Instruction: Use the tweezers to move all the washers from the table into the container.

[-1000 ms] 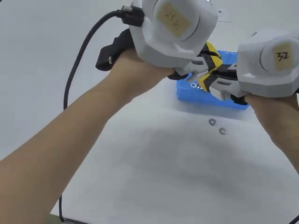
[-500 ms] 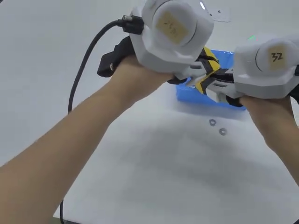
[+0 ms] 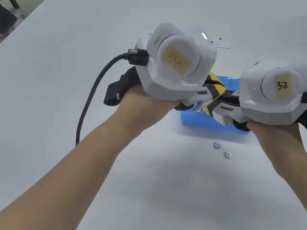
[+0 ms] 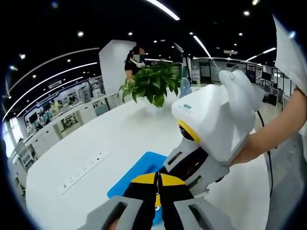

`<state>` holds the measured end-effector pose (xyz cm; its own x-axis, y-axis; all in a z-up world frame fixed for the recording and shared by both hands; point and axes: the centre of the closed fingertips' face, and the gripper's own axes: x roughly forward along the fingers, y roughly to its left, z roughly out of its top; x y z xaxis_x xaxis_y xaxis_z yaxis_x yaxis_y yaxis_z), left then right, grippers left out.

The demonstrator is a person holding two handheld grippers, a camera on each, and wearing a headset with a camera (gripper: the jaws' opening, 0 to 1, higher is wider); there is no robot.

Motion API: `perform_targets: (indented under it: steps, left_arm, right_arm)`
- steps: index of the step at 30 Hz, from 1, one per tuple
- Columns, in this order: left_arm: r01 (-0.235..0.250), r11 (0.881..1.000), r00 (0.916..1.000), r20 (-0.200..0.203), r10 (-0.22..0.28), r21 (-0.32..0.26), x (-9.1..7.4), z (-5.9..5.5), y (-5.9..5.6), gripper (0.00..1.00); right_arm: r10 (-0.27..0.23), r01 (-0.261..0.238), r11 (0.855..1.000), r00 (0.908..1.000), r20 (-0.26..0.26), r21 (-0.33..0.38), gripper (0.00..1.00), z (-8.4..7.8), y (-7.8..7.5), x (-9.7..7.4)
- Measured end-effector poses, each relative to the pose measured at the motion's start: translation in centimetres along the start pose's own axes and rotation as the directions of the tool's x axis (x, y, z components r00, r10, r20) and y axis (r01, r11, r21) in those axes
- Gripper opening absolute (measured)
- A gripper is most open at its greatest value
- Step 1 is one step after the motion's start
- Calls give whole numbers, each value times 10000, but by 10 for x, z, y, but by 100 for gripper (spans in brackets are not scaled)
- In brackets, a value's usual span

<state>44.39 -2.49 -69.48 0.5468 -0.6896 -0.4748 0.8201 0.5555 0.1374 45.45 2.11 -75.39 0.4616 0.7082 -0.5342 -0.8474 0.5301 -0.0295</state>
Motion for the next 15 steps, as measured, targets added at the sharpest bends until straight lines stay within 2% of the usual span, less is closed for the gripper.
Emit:
perform_targets:
  steps: [8, 15]
  left_arm:
    - [-243, 9992, 9992, 328, 233, 309, -21, 21, -9, 0]
    - [-246, 9980, 9958, 898, 194, 575, -32, 43, -32, 0]
  right_arm:
    - [-214, 233, 9990, 9984, 516, -376, 4, 21, 8, -20]
    - [-677, 740, 9956, 9922, 1044, -577, 4, 31, 15, -50]
